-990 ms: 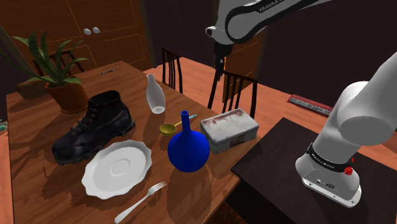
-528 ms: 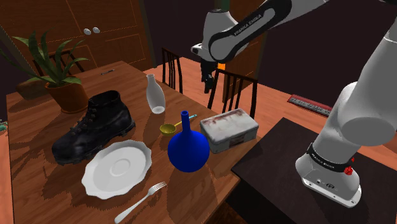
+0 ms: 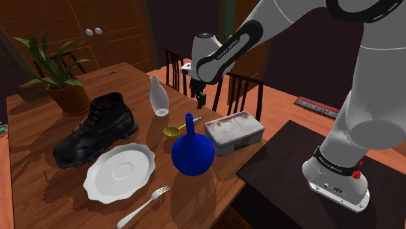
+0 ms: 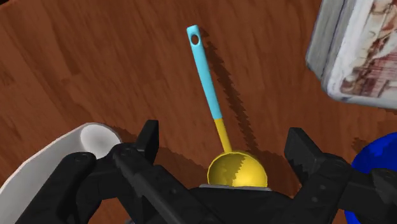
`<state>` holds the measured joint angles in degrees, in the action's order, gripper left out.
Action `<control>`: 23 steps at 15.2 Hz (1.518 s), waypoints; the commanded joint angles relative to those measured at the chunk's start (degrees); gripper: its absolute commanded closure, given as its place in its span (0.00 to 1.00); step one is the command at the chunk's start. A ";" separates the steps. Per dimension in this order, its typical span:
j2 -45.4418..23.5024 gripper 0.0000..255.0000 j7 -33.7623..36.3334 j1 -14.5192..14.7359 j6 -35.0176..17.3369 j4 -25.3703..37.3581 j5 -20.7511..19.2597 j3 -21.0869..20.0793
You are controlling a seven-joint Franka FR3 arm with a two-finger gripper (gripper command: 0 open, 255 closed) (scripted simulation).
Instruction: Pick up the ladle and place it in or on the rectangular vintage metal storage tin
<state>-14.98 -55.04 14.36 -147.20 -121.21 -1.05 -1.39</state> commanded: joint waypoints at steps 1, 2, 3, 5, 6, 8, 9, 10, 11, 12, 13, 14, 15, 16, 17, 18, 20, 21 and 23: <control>-3.78 0.00 -2.76 0.17 -1.45 2.21 -0.14 -0.93; -5.62 0.00 -3.96 0.28 -2.07 3.36 -0.33 -1.40; -7.46 0.00 -5.12 0.41 -2.65 4.53 -0.57 -1.86; -11.11 0.00 -7.35 0.71 -3.69 6.94 -1.19 -2.76; -12.93 0.00 -8.43 0.90 -4.16 8.18 -1.56 -3.18; -16.54 0.00 -10.50 1.31 -4.98 10.73 -2.42 -3.99; -18.33 0.00 -11.52 1.54 -5.33 12.04 -2.90 -4.38; -20.12 0.00 -12.52 1.81 -5.65 13.37 -3.39 -4.74; -20.27 0.00 -12.59 1.82 -5.68 13.48 -3.44 -4.78; -21.00 0.00 -12.54 1.90 -6.06 13.82 -3.52 -4.69; -21.73 0.00 -12.49 1.99 -6.44 14.18 -3.60 -4.61; -22.47 0.00 -12.44 2.07 -6.81 14.54 -3.67 -4.53; -23.21 0.00 -12.39 2.16 -7.17 14.93 -3.74 -4.44; -23.96 0.00 -12.35 2.24 -7.52 15.32 -3.81 -4.36; -24.71 0.00 -12.30 2.33 -7.87 15.73 -3.88 -4.27; -25.90 0.00 -12.24 2.46 -8.39 16.40 -3.97 -4.15; -25.90 0.00 -12.24 2.46 -8.39 16.40 -3.97 -4.14; -25.90 0.00 -12.24 2.46 -8.39 16.40 -3.97 -4.14; -25.90 0.00 -12.24 2.46 -8.39 16.40 -3.97 -4.14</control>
<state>-40.86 -67.28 16.82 -155.57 -104.82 -5.01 -5.53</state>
